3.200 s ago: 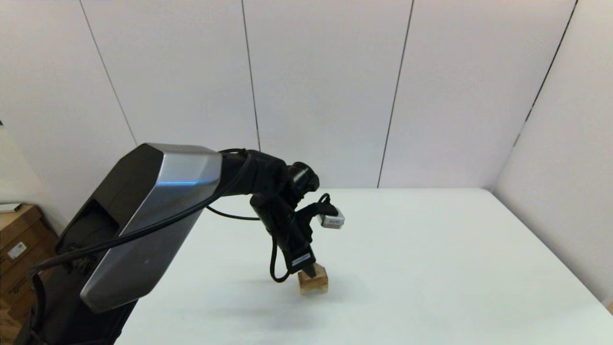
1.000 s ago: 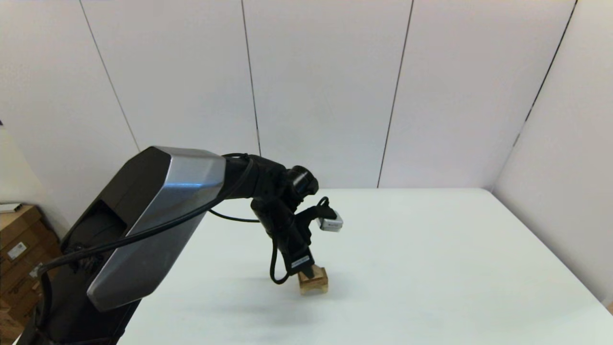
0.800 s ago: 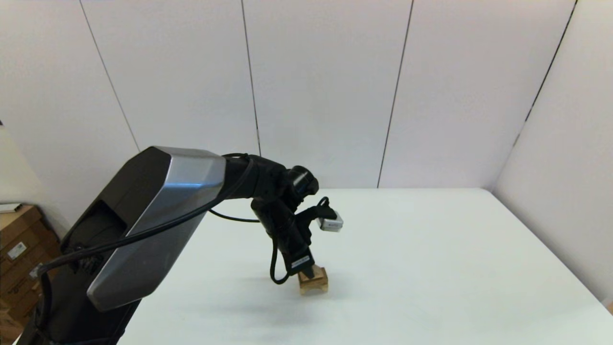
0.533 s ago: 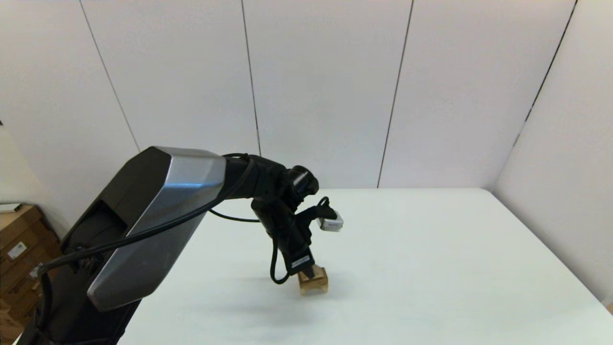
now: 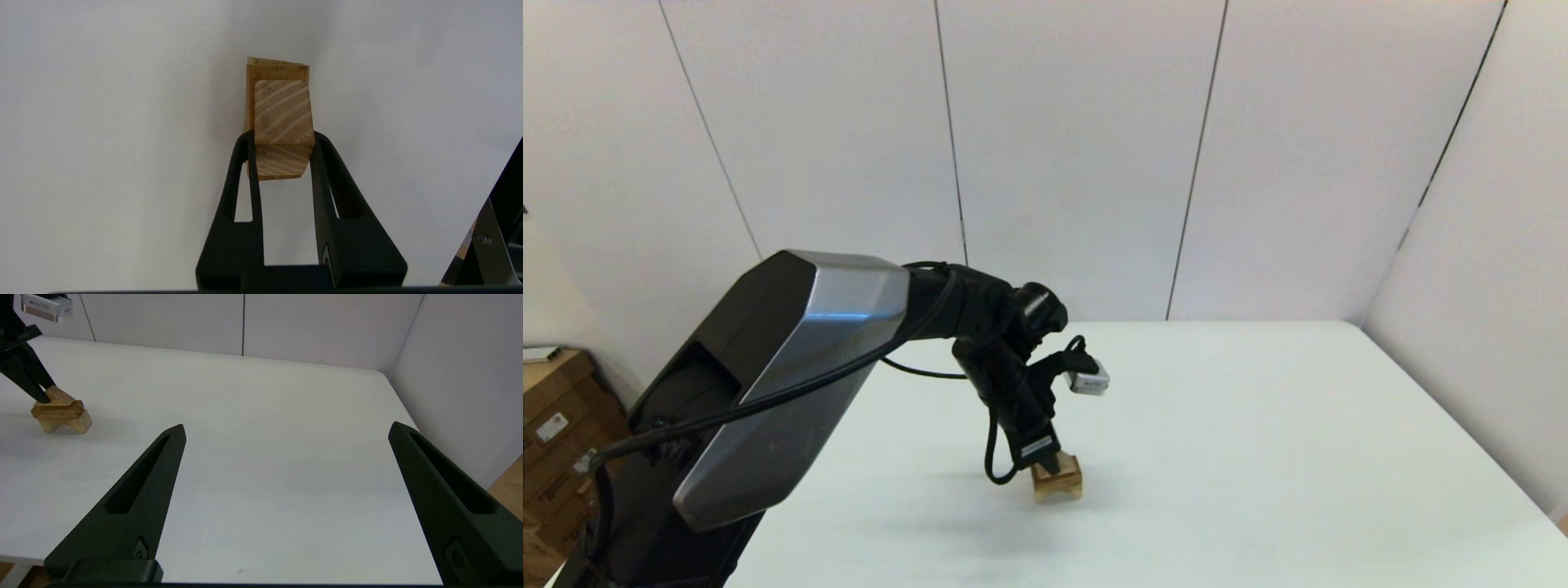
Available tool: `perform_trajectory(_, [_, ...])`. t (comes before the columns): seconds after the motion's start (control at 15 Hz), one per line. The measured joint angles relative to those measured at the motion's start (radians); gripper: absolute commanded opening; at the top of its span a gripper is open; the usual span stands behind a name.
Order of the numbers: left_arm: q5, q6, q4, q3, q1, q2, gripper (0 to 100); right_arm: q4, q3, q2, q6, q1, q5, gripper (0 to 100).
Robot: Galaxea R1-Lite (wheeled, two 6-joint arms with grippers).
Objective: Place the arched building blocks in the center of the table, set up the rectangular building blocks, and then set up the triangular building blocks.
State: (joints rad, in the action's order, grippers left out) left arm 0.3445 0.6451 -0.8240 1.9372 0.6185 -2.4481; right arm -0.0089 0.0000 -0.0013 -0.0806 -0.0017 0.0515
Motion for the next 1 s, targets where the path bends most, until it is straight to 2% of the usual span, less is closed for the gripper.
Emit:
perform_trajectory(0.2, [0.000, -0.002, 0.000, 0.000, 0.001, -0.001, 0, 0.000, 0.000, 0.000, 0.000, 0.001, 0.000, 100])
perform_trajectory(0.27, [0.000, -0.001, 0.000, 0.000, 0.001, -0.001, 100, 0.000, 0.000, 0.000, 0.000, 0.000, 0.000, 100])
perform_trajectory(0.8, [-0.002, -0.018, 0.004, 0.005, 0.001, 0.001, 100, 0.000, 0.000, 0.000, 0.000, 0.000, 0.000, 100])
perform_trajectory(1.0, [-0.030, -0.087, 0.065, 0.009, -0.015, 0.040, 100, 0.000, 0.000, 0.000, 0.000, 0.001, 0.000, 100])
